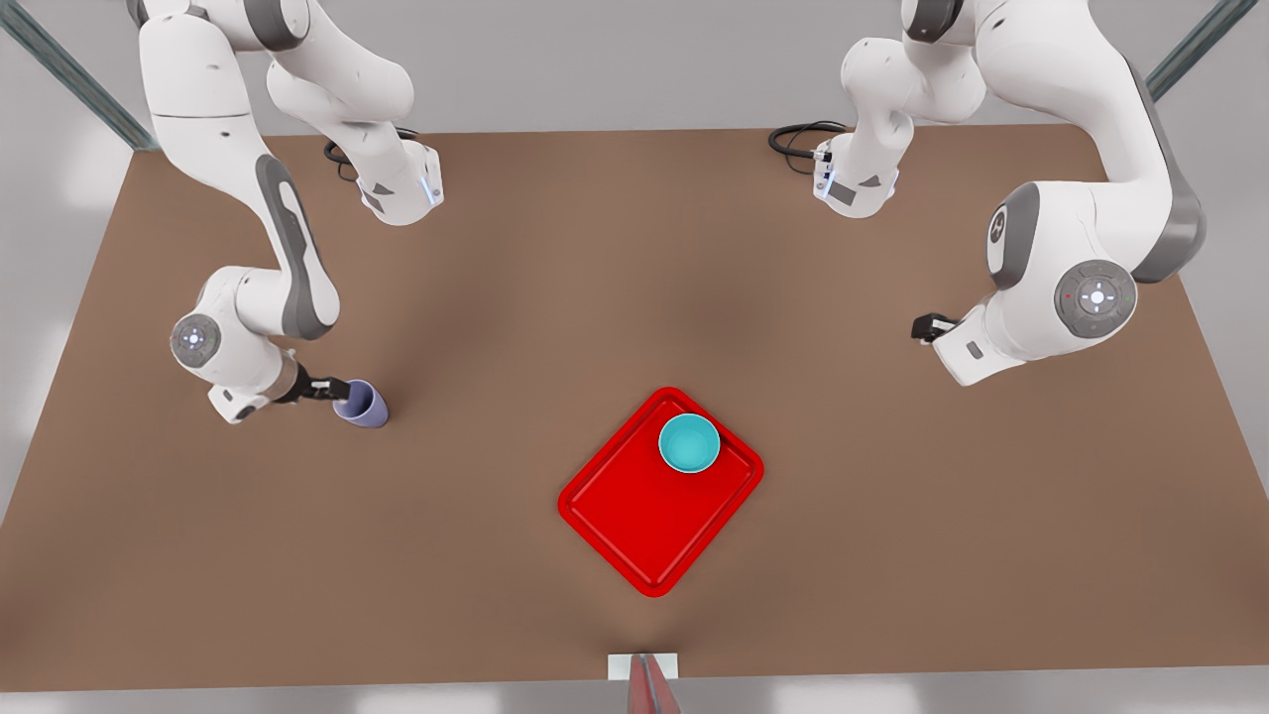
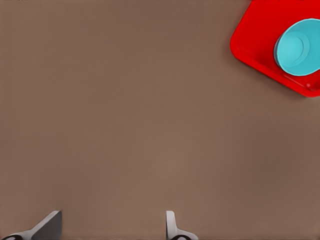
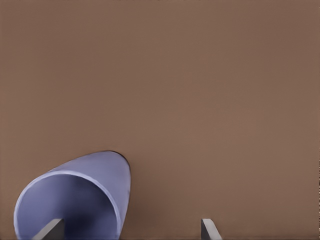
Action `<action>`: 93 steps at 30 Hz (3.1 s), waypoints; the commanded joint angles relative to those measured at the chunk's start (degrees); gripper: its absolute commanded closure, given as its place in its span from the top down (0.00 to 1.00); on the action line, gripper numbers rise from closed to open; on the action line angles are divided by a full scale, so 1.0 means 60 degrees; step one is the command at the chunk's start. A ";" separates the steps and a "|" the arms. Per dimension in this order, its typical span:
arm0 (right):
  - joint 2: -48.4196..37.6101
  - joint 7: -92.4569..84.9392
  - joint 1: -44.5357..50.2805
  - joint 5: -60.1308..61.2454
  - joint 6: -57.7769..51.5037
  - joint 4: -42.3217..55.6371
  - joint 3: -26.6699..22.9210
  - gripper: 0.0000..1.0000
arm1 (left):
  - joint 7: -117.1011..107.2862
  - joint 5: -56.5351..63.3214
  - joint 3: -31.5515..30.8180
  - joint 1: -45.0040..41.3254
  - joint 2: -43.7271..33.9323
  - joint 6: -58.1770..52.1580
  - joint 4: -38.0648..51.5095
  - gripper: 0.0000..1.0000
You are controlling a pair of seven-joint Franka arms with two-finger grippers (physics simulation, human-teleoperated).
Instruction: Place the bowl on the tray with the left arm and the cup on the tray with the right arm
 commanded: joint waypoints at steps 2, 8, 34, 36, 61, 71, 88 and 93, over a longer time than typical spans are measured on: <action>0.0042 0.0000 -0.0002 0.0000 0.0029 -0.0036 0.0009 1.00 | 0.0000 0.0005 0.0001 0.0004 -0.0001 0.0000 -0.0012 1.00; 0.0540 0.0000 -0.0002 0.0000 0.0688 -0.0197 -0.0005 0.94 | 0.0000 0.0005 -0.0014 0.0004 -0.0001 0.0000 -0.0012 1.00; 0.0276 0.0088 0.0071 0.0015 -0.0058 0.0154 0.0594 0.21 | 0.0000 0.0005 -0.0014 0.0004 0.0014 0.0000 -0.0012 1.00; 0.0247 0.1039 0.0305 0.0015 -0.0775 0.0828 0.0991 0.21 | 0.0000 0.0005 -0.0014 0.0004 0.0014 0.0000 -0.0012 1.00; 0.8553 1.0840 0.5301 0.0718 -0.2666 1.3910 0.1943 0.21 | 0.0000 0.0137 0.0030 0.0004 0.0087 -0.0176 -0.0012 1.00; 0.8728 1.0430 0.5433 -0.0468 -0.2608 1.3778 0.1958 1.00 | 0.0015 0.0122 0.0030 0.0004 0.0146 -0.0161 -0.0012 1.00; 0.0000 0.1069 0.1273 -0.0688 -0.6885 0.6706 0.0331 1.00 | 0.0014 -0.0215 -0.0058 0.0004 0.0204 -0.0278 0.0457 1.00; -0.0134 0.1069 0.1214 -0.0630 -0.6812 0.6483 0.0185 1.00 | 0.0015 -0.0156 -0.0366 0.0487 -0.0528 -0.0161 0.0091 1.00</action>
